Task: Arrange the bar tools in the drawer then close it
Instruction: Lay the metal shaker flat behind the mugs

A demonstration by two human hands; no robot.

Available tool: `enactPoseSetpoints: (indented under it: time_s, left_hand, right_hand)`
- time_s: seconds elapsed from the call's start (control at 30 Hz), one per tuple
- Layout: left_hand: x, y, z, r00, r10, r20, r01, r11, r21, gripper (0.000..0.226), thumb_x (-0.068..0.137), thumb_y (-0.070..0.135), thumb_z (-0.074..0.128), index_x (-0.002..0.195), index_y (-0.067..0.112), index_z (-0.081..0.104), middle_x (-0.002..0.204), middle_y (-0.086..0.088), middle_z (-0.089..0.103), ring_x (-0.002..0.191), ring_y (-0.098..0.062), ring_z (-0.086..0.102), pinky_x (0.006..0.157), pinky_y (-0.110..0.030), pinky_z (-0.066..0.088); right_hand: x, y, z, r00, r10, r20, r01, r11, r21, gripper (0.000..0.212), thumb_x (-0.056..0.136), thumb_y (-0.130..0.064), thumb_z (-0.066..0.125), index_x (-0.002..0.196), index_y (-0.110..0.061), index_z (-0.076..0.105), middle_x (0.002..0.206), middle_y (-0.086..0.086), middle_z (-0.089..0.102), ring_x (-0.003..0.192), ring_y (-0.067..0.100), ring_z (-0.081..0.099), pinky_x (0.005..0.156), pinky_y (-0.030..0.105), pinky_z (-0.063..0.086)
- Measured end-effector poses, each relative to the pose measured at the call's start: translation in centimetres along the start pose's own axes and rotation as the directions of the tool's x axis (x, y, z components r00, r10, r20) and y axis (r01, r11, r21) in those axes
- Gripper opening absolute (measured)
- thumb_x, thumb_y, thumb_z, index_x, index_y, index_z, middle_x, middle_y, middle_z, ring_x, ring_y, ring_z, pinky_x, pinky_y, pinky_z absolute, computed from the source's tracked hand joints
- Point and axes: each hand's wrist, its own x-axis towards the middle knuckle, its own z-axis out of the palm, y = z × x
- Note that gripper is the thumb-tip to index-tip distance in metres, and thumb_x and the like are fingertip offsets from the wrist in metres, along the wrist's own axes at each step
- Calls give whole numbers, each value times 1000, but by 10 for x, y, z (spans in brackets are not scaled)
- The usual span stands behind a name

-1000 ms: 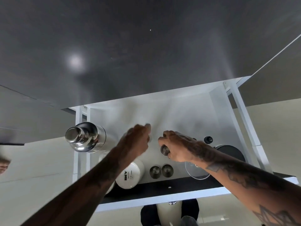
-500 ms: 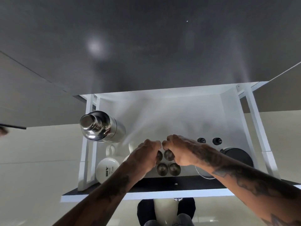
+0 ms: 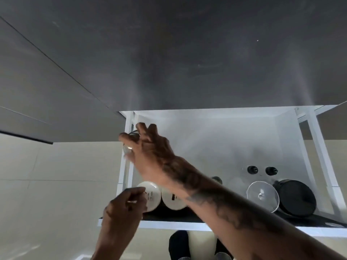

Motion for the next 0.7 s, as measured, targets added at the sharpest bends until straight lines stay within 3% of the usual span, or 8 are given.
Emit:
enactPoseSetpoints:
  time_s: [0.1, 0.2, 0.27, 0.33, 0.47, 0.57, 0.63, 0.7]
  left_hand:
    - [28, -1, -4, 999, -1, -51, -4, 995, -103, 14, 87, 18, 65, 97, 25, 73, 75, 3, 77, 66, -10, 73, 69, -33, 61]
    - [59, 13, 5, 993, 100, -70, -107, 988, -108, 20, 93, 24, 56, 109, 20, 69, 96, 1, 76, 86, -14, 71, 80, -29, 56]
    - [81, 24, 18, 985, 164, -52, -166, 986, -21, 33, 97, 30, 50, 126, 15, 59, 121, -4, 67, 106, -19, 62, 86, -19, 42]
    - [102, 32, 31, 987, 160, 8, -160, 983, 93, 48, 100, 39, 41, 139, 12, 44, 142, -11, 51, 128, -27, 48, 100, -28, 35]
    - [129, 31, 48, 975, 185, 120, -200, 972, 126, 47, 95, 55, 29, 121, 19, 45, 125, -14, 60, 117, -37, 54, 93, -46, 44]
    - [140, 21, 50, 972, 212, 98, -225, 964, 141, 39, 91, 58, 29, 102, 25, 47, 105, -4, 66, 101, -28, 58, 78, -41, 45]
    - [141, 22, 50, 983, 174, 65, -182, 972, 148, 35, 91, 52, 34, 104, 23, 50, 105, -3, 64, 100, -26, 56, 74, -37, 39]
    - [138, 24, 53, 993, 110, 33, -114, 975, 189, 39, 92, 44, 42, 117, 15, 50, 115, -9, 58, 104, -29, 54, 78, -39, 41]
  right_hand:
    - [-4, 35, 0, 984, -21, -176, 42, 992, 117, 36, 93, -23, 58, 128, -26, 51, 127, 4, 52, 108, 27, 52, 72, 33, 50]
    - [-22, 98, -9, 949, 221, -225, -131, 925, 358, 30, 95, -30, 55, 124, -22, 54, 122, 4, 62, 105, 23, 60, 88, 32, 49]
    - [-36, 134, -2, 890, 448, -89, -294, 710, 640, 27, 96, -30, 56, 122, -24, 55, 114, 3, 64, 103, 23, 64, 93, 41, 54]
    - [-45, 156, 16, 811, 571, 130, -372, 331, 867, 22, 97, -23, 57, 118, -26, 57, 110, 3, 60, 100, 21, 64, 92, 55, 54]
    - [-55, 175, 50, 747, 575, 334, -370, -58, 927, 35, 100, -16, 51, 135, -19, 46, 96, 2, 57, 87, 18, 62, 98, 62, 48]
    - [-56, 170, 63, 718, 606, 343, -410, -30, 912, 51, 103, -24, 46, 150, -19, 28, 113, 5, 59, 100, 23, 64, 99, 55, 49]
    - [-53, 165, 67, 691, 668, 278, -519, 190, 834, 53, 102, -35, 42, 152, -20, 30, 131, 7, 57, 119, 29, 59, 103, 47, 48]
    - [-51, 161, 70, 680, 701, 214, -586, 344, 734, 52, 97, -40, 37, 144, -18, 43, 127, 5, 59, 125, 31, 55, 108, 48, 44]
